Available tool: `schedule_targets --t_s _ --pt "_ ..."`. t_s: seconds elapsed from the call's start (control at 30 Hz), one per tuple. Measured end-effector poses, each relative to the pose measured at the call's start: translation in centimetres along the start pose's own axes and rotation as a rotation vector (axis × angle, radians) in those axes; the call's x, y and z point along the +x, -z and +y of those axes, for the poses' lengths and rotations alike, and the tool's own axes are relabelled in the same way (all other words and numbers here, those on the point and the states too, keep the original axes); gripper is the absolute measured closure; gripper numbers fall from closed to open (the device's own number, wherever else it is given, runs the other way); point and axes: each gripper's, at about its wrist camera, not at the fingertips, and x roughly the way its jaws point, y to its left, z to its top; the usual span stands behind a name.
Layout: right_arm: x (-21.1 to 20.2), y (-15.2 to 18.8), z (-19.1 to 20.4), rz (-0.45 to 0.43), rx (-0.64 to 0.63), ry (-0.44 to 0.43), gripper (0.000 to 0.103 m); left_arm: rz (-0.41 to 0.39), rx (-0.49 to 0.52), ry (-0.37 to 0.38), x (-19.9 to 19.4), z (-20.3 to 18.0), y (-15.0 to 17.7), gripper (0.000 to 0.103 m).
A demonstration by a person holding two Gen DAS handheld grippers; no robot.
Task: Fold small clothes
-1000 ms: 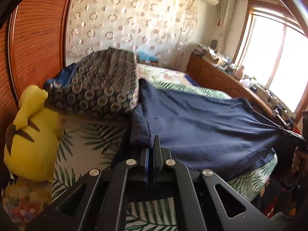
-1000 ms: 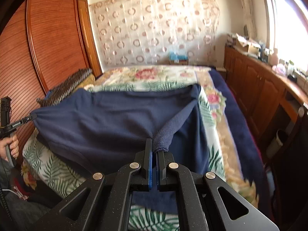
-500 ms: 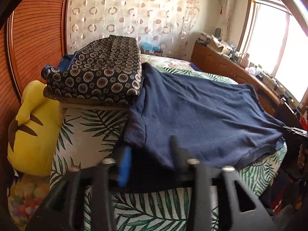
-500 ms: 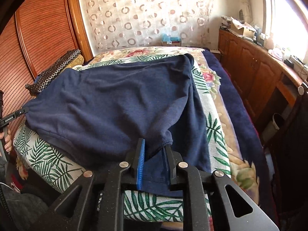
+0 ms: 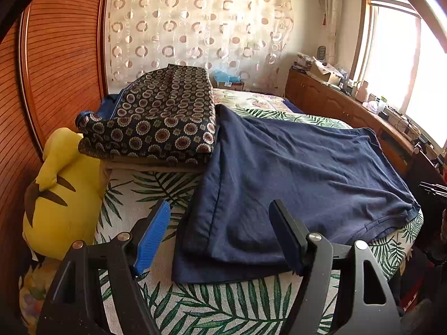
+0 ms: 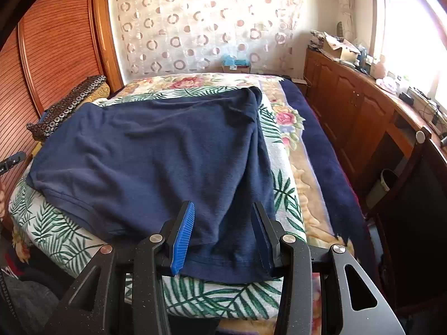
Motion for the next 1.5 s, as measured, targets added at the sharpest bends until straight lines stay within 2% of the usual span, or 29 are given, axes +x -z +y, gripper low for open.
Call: schedule_targets --t_s 0.47,0.6,0.63,0.67,0.7,0.77,1.17,1.2,1.3,1.37,1.5 --pt "2.3 0.8 -1.2 0.089 0.014 0.064 0.061 0.025 -0.010 -0.010 0.8 0.0 0.6 0.029" --pt "2.7 1.1 -1.1 0.104 0.007 0.067 0.074 0.034 -0.015 -0.010 1.1 0.1 0.8 0.029" --pt "2.6 1.1 -1.2 0.098 0.002 0.065 0.081 0.037 -0.016 -0.011 1.2 0.1 0.9 0.029" --pt "2.3 1.1 -1.5 0.096 -0.001 0.055 0.097 0.040 -0.018 -0.011 1.3 0.1 0.9 0.029" --pt "2.2 1.1 -1.5 0.096 -0.005 0.038 0.098 0.043 -0.018 -0.011 1.3 0.2 1.0 0.029" --pt "1.7 1.2 -1.6 0.088 -0.027 0.080 0.098 0.046 -0.021 -0.015 1.4 0.3 1.2 0.029" --pt "-0.9 0.7 -0.8 0.007 -0.028 0.059 0.098 0.059 -0.027 -0.036 1.8 0.6 1.4 0.029" --pt "-1.0 0.5 -0.4 0.002 -0.034 0.054 0.098 0.059 -0.029 -0.036 1.8 0.6 1.5 0.029" --pt "-1.4 0.1 0.5 -0.025 -0.040 0.036 0.086 0.064 -0.030 -0.035 1.9 0.6 1.6 0.029" --pt "-1.5 -0.3 1.3 -0.042 -0.046 0.017 0.073 0.068 -0.029 -0.035 2.0 0.5 1.6 0.029" --pt "-1.4 -1.1 2.9 -0.071 -0.060 -0.016 0.056 0.071 -0.027 -0.037 2.1 0.5 1.8 0.029"
